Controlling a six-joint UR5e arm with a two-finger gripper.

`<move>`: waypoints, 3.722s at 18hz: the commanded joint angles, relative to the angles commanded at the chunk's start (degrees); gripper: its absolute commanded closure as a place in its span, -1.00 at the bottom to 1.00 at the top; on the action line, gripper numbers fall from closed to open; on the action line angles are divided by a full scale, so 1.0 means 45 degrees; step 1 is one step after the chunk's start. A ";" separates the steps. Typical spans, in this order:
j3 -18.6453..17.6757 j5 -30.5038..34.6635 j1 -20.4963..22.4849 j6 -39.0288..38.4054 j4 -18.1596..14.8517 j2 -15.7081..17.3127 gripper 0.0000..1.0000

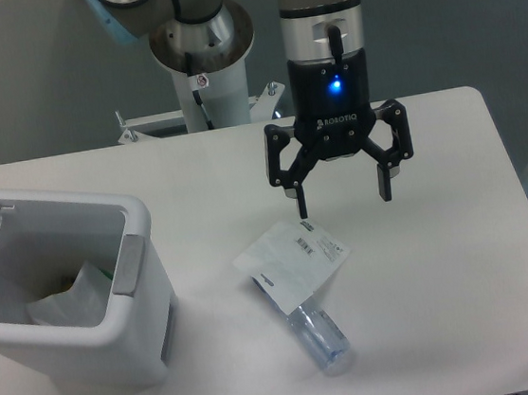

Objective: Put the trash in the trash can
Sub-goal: 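Lower the open gripper toward the white packaging bag on the table, then close the gripper on the edge of the white packaging bag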

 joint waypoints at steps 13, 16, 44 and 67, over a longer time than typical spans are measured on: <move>-0.3535 0.3202 -0.0447 -0.0234 0.1348 0.0196 -1.00; -0.3516 0.3203 -0.0799 -0.0739 0.1270 -0.0330 -1.00; -0.2793 0.4354 -0.2890 -0.3516 0.0645 -0.3945 -1.00; -0.3242 0.4962 -0.3027 -0.3340 0.0625 -0.3887 1.00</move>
